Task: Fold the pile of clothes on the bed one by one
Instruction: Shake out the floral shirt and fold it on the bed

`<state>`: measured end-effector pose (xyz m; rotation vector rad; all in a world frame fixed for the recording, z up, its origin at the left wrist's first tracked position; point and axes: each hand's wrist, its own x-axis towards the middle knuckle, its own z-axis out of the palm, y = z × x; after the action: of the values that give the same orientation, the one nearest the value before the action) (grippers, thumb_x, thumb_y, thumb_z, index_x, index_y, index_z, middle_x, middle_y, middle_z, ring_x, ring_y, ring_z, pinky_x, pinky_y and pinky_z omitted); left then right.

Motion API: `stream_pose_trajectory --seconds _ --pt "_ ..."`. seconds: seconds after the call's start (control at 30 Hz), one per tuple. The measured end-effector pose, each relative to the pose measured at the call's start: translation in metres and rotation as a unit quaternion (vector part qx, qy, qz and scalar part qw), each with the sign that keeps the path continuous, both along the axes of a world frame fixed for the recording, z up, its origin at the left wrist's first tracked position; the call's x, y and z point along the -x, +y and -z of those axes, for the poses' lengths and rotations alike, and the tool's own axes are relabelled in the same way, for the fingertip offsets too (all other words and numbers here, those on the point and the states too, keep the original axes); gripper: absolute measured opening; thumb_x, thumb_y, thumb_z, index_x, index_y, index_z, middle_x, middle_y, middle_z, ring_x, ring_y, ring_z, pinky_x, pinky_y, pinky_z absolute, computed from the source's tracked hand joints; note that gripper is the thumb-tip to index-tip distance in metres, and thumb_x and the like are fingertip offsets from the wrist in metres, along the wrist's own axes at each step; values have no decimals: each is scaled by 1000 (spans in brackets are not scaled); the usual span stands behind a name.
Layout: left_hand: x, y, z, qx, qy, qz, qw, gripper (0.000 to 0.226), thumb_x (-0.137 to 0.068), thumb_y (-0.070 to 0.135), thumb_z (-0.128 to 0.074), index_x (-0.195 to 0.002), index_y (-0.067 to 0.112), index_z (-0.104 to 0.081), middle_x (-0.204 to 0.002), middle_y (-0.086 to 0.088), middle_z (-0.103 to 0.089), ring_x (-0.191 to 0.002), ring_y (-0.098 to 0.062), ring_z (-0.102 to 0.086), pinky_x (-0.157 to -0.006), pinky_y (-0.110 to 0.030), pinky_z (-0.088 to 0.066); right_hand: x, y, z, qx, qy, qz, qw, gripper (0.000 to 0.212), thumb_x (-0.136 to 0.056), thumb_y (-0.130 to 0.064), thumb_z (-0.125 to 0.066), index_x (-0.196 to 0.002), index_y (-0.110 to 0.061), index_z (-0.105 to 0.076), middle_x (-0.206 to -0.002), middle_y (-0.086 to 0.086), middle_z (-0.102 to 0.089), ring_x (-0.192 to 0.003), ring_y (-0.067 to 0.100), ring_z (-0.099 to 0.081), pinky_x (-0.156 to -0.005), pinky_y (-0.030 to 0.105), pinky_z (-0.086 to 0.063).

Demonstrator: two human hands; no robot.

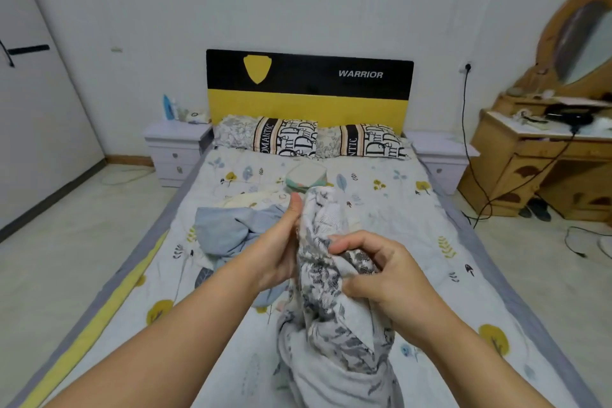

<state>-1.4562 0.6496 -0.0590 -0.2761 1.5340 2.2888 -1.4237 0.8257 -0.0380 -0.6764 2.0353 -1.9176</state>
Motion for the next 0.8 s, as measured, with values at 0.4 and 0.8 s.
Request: stream_pose_trajectory --seconds 0.4,0.8 --pt "-25 -7 -10 74 106 -105 986 11 -90 5 -48 -84 3 -58 -64 -9 -66 -57 -17 -65 -54 -25 -53 -29 14 13 -45 -7 171 984 29 -82 2 -62 -88 -26 -67 -93 -3 -68 -86 16 -62 -69 23 -52" --pt "-51 -38 -43 124 98 -84 984 9 -68 9 -56 -68 8 -48 -51 -6 -53 -44 -16 -53 -45 -19 -44 35 -11 -48 -321 165 150 921 40 -84 0 -54 -53 -23 -47 -55 -4 -49 -58 17 -45 -47 23 -29"
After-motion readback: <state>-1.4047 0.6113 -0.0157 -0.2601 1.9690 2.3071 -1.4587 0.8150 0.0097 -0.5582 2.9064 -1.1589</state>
